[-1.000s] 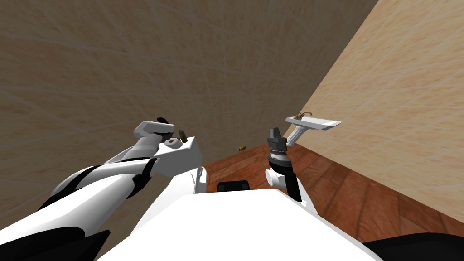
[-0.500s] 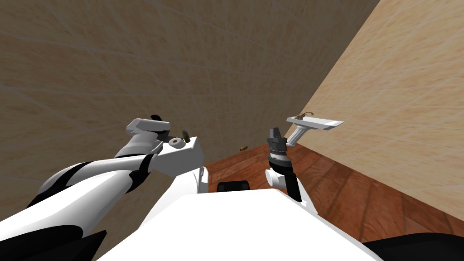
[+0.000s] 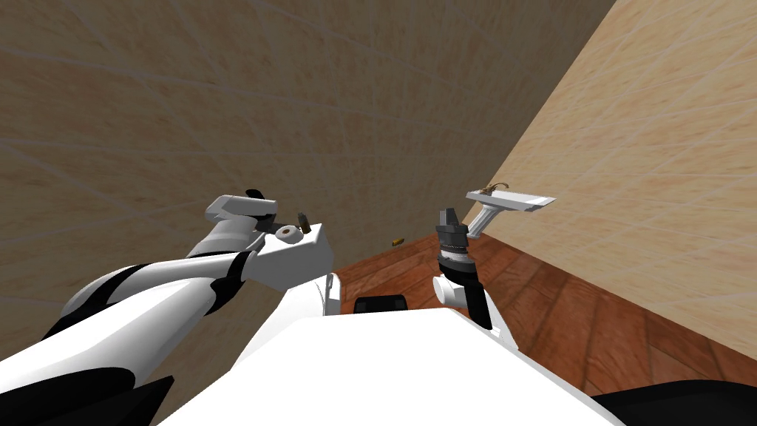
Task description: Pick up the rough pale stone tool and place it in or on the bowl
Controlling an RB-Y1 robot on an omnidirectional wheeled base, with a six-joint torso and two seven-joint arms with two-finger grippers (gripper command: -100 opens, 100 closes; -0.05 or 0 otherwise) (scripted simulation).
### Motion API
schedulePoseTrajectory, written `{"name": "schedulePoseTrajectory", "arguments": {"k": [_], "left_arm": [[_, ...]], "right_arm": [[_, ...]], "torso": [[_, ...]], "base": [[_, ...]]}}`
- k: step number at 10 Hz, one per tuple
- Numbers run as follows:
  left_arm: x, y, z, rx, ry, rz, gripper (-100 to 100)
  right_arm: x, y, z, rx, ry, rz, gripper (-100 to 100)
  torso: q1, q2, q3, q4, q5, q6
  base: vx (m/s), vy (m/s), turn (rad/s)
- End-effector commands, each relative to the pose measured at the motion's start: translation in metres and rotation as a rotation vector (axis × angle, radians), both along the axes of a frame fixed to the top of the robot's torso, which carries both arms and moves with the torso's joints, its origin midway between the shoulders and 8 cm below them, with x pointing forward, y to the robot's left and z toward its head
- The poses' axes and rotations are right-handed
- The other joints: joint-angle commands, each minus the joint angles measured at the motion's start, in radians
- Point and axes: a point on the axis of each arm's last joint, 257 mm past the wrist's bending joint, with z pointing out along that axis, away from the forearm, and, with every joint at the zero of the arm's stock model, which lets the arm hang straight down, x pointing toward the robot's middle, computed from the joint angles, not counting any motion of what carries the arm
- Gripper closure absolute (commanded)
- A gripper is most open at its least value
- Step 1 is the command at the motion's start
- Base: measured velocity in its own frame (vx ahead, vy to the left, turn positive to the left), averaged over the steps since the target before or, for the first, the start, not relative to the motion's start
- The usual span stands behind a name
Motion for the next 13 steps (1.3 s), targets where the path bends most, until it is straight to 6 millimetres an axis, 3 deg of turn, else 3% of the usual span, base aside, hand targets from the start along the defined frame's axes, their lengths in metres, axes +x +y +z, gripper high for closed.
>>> {"name": "schedulePoseTrajectory", "arguments": {"k": [1, 5, 6, 7, 8, 9, 10, 13], "left_arm": [[0.0, 0.0, 0.0, 0.0, 0.0, 0.0, 100], [0.0, 0.0, -0.001, -0.001, 0.002, 0.0, 100], [0.0, 0.0, -0.001, -0.001, 0.002, 0.0, 0], [0.0, 0.0, -0.001, -0.001, 0.002, 0.0, 100], [0.0, 0.0, -0.001, -0.001, 0.002, 0.0, 0], [-0.001, 0.009, 0.027, 0.043, -0.024, 0.005, 100], [-0.005, 0.019, 0.05, 0.087, -0.034, 0.014, 100], [-0.016, 0.035, 0.085, 0.163, -0.036, 0.033, 100]], "right_arm": [[0.0, 0.0, 0.0, 0.0, 0.0, 0.0, 0], [0.0, 0.0, 0.0, 0.0, 0.0, 0.0, 0], [0.0, 0.0, 0.0, 0.0, 0.0, 0.0, 0], [0.0, 0.0, 0.0, 0.0, 0.0, 0.0, 0], [0.0, 0.0, 0.0, 0.0, 0.0, 0.0, 0], [0.0, 0.0, 0.0, 0.0, 0.0, 0.0, 0], [0.0, 0.0, 0.0, 0.0, 0.0, 0.0, 0], [0.0, 0.0, 0.0, 0.0, 0.0, 0.0, 0]], "torso": [[0.0, 0.0, 0.0, 0.0, 0.0, 0.0], [-0.004, 0.001, 0.001, 0.001, -0.002, 0.0], [-0.004, 0.001, 0.001, 0.001, -0.002, 0.0], [-0.004, 0.001, 0.001, 0.001, -0.002, 0.0], [-0.004, 0.001, 0.001, 0.001, -0.002, 0.0], [-0.004, 0.001, 0.001, 0.001, -0.002, 0.0], [-0.005, 0.002, 0.002, 0.002, -0.004, 0.0], [-0.009, 0.006, 0.005, 0.004, -0.006, 0.0]], "base": [[0.0, 0.006, 0.006], [0.0, 0.0, 0.0], [0.0, 0.0, 0.0], [0.0, 0.0, 0.0], [0.0, 0.0, 0.0], [-0.012, -0.018, -0.015], [-0.02, -0.026, -0.023], [-0.028, -0.031, -0.018]]}}
